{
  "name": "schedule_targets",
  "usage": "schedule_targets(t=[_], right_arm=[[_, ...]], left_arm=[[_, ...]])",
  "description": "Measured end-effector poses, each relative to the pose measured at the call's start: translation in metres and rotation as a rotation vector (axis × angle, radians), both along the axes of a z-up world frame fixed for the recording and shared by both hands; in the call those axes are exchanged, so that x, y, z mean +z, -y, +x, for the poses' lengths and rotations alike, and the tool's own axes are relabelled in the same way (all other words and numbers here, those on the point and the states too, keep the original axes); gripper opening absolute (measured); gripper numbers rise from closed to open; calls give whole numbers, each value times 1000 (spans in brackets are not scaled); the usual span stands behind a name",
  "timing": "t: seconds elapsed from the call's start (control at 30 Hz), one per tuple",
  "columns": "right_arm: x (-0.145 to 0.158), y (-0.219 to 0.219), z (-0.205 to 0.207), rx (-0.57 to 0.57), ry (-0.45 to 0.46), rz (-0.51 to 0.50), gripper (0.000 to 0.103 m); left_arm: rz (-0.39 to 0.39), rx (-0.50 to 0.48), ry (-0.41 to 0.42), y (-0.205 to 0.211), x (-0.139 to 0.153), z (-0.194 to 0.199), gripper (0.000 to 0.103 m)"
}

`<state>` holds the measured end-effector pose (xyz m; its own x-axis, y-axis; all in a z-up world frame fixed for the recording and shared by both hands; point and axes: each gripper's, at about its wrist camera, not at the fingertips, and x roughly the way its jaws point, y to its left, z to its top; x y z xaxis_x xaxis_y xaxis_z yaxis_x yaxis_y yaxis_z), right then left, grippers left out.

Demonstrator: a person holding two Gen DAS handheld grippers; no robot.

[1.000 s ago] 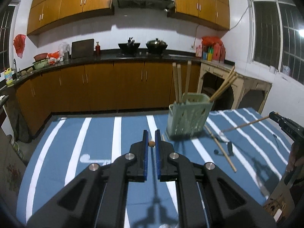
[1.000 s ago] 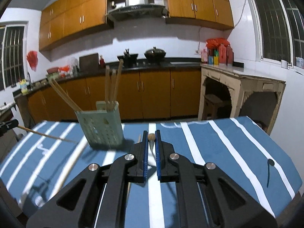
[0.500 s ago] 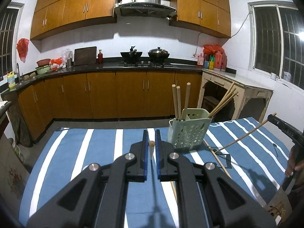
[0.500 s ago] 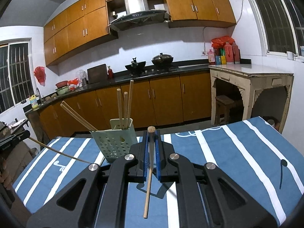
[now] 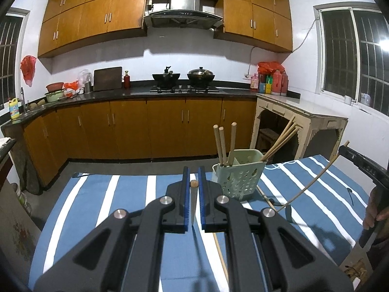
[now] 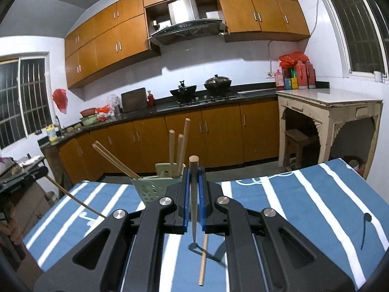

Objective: Organize utensils
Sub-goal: 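Carry the left gripper's chopstick over the green holder and lower it while the right gripper does likewise, then open the left gripper to release its chopstick into the holder while the right gripper releases its own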

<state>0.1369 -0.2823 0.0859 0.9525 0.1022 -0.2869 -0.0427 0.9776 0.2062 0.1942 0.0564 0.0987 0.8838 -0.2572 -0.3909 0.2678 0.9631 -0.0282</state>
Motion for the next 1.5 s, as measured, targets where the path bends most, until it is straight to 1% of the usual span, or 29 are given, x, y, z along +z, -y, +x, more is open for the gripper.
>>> schedule_targets(t=[0.1,0.27,0.4,0.5,0.6,0.7,0.77,0.87,1.03,1.1,1.17,1.23,1.37,1.5], right_arm=[[16,3,1,28,16,44,8],[49,2,-2,74,73,96,8],[72,-5,-3,86,123,90,8],[86,-12,0,98,149,78,8],[96,-18,4,94,175,45,8],[102,-24,12,74,196,5,8],[103,-25,19,51,203,-23,8],[103,-25,32,42,193,-21,8],[105,-24,51,34,196,-27,8],[105,-25,56,36,200,-34,8],[101,-27,61,40,195,-38,8],[95,-29,68,47,180,-35,8],[79,-35,81,55,146,-46,8],[66,-38,91,61,107,-39,8]], left_arm=[[-18,-23,4,2,14,-2,8],[-64,-56,34,7,52,-5,8],[-88,-69,103,19,87,-10,8],[-106,-77,145,33,108,-7,8],[-126,-78,184,49,125,-2,8],[-145,-64,214,63,137,8,8],[-159,-41,253,75,147,18,8],[-186,-19,294,86,160,31,8],[-200,16,358,103,179,50,8],[-195,31,387,109,182,58,8],[-182,40,395,119,180,67,8],[-159,56,396,127,173,76,8],[-143,78,382,134,154,93,8],[-147,98,354,133,131,110,8]])
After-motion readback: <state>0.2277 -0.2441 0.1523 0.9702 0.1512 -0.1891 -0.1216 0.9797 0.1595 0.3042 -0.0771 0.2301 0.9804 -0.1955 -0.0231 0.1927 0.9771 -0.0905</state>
